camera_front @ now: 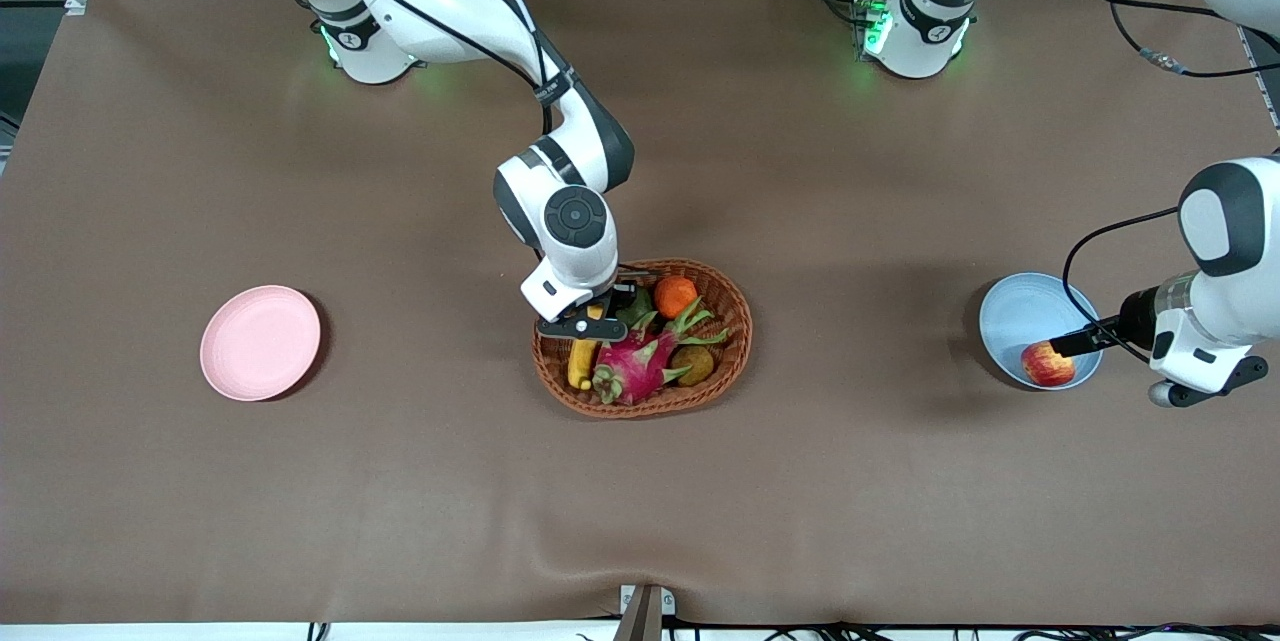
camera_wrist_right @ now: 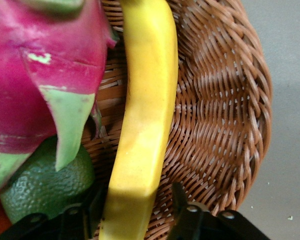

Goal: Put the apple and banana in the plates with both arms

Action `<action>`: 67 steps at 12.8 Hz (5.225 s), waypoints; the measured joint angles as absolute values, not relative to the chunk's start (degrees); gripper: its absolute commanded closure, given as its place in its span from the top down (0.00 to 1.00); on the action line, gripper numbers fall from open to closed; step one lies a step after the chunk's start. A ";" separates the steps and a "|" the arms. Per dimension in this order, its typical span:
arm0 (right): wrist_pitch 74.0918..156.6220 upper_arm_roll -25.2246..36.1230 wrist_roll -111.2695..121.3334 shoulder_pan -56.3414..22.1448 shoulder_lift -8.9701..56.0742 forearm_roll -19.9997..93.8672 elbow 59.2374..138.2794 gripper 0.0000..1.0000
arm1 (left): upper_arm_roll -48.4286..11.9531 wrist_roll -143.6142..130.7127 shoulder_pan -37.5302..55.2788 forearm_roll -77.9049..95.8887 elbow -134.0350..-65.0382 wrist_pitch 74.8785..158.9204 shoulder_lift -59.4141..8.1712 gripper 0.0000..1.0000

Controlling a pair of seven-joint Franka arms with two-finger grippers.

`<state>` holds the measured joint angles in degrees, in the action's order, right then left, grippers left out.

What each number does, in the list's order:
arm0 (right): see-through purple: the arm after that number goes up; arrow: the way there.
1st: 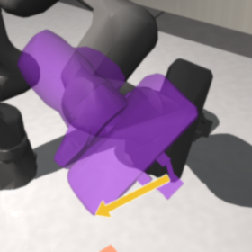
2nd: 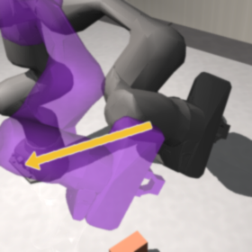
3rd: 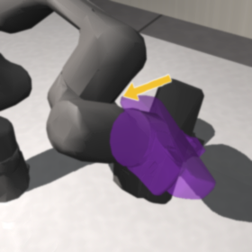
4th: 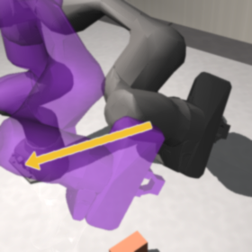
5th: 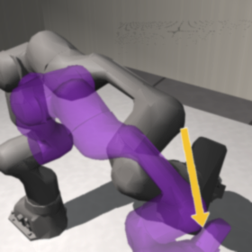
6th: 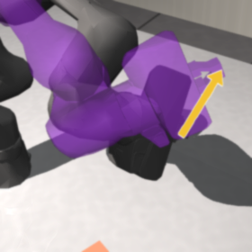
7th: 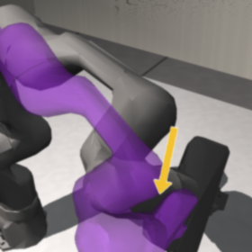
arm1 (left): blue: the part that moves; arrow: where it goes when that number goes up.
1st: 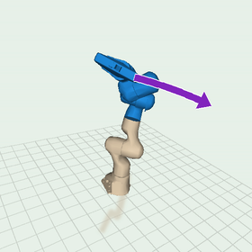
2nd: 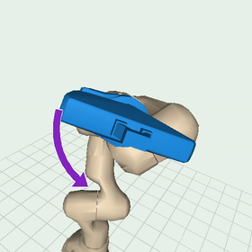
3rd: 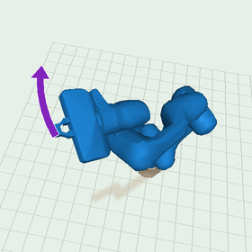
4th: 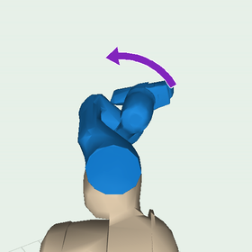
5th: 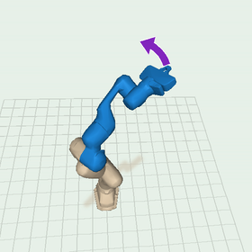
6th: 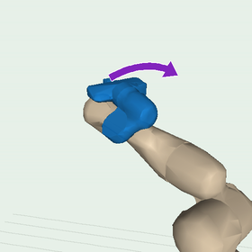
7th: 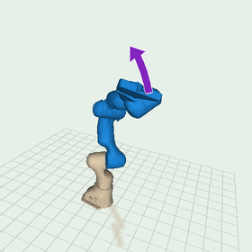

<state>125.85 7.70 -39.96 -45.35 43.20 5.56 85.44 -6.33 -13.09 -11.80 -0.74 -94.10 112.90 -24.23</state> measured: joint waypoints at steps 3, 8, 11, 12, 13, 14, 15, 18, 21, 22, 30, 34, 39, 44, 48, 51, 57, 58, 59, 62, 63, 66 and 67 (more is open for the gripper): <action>126.21 7.77 -40.13 -45.34 43.22 5.57 85.22 0.00 | -6.63 -13.09 -11.63 -0.74 -87.19 106.27 -24.02 1.00; 121.30 8.22 -40.06 -42.67 39.63 5.57 83.57 0.00 | -8.01 -13.09 -10.97 -0.74 -79.33 96.47 -23.24 1.00; 111.27 8.40 -39.07 -38.65 33.27 5.55 83.24 0.00 | -9.27 -13.09 -10.70 -0.73 -78.09 94.50 -20.67 1.00; 108.35 8.51 -37.49 -36.68 31.55 5.53 83.29 0.00 | -9.80 -13.10 -10.65 -0.73 -77.31 93.53 -19.67 1.00; 105.76 8.63 -34.63 -33.95 30.04 5.53 83.49 0.00 | -10.20 -13.10 -10.61 -0.73 -76.62 92.58 -18.69 1.00; 103.93 8.70 -30.57 -30.87 28.88 5.52 83.83 0.00 | -10.49 -13.10 -10.61 -0.73 -76.26 92.20 -17.71 1.00; 102.74 8.80 -26.07 -27.72 27.98 5.51 84.34 0.00 | -10.68 -13.10 -10.62 -0.73 -76.08 92.10 -16.67 1.00; 101.95 9.00 -13.40 -18.32 25.40 5.52 88.38 0.00 | -10.79 -13.10 -10.64 -0.73 -75.90 92.03 -14.57 1.00; 99.92 9.00 -3.48 -8.77 24.76 5.51 91.27 0.00 | -10.77 -13.14 -10.78 -0.73 -75.83 92.02 -13.48 1.00; 99.01 8.99 -0.16 -5.71 24.75 5.51 91.89 0.00 | -10.76 -13.14 -10.81 -0.73 -75.83 91.95 -13.22 1.00; 99.92 8.72 13.69 5.51 31.41 5.52 95.13 0.73 | -9.89 -13.06 -6.62 -0.73 -77.85 88.56 -9.12 1.00; 102.15 8.33 13.68 5.48 32.88 5.53 94.75 1.00 | -0.93 -13.06 1.89 -0.73 -82.61 88.28 -4.24 1.00; 102.14 7.83 13.68 5.02 28.16 5.45 90.38 1.00 | -0.51 -13.06 2.16 -0.73 -84.71 88.28 -1.92 1.00; 100.53 7.24 11.15 -1.72 13.32 2.46 89.91 1.00 | -0.21 -13.06 2.14 -0.73 -84.80 87.54 -1.43 1.00; 94.12 7.24 4.74 -2.45 6.29 2.25 91.25 1.00 | 0.03 -13.06 1.85 -0.73 -84.85 86.59 -0.55 1.00; 91.05 7.50 2.31 -2.38 1.78 2.25 91.26 1.00 | 0.14 -13.06 1.61 -0.73 -84.87 86.55 -0.40 1.00; 87.79 9.19 1.75 -2.10 -2.10 2.16 90.72 1.00 | 0.14 -13.06 1.63 -0.73 -84.90 86.55 -0.40 1.00; 87.79 9.32 1.76 -2.08 -2.11 2.10 90.64 1.00 | 0.13 -13.06 1.63 -0.73 -84.90 86.55 -0.40 1.00; 87.79 9.35 1.76 -2.07 -2.11 2.03 90.62 1.00 | 0.13 -13.06 1.64 -0.73 -84.90 86.55 -0.40 1.00; 87.92 9.35 2.04 -2.07 -2.10 1.75 89.03 1.00 | 0.09 -13.06 1.78 -0.73 -84.91 86.55 -0.40 1.00; 87.91 9.35 3.01 -2.07 -2.11 1.37 88.15 1.00 | 0.08 -13.06 1.81 -0.73 -84.92 86.55 -0.40 1.00; 87.86 9.42 5.54 -1.88 -1.96 0.85 87.56 1.00 | 0.06 -13.06 1.96 -0.73 -85.08 86.55 -0.40 1.00; 87.80 9.44 5.86 -1.79 -1.74 0.85 87.58 1.00 | 0.05 -13.06 1.96 -0.73 -85.11 86.55 -0.40 1.00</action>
<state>87.80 9.44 5.86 -1.79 -1.74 0.85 87.58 0.05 -13.06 1.96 -0.73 -85.11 86.55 -0.40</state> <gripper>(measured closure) 0.000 0.000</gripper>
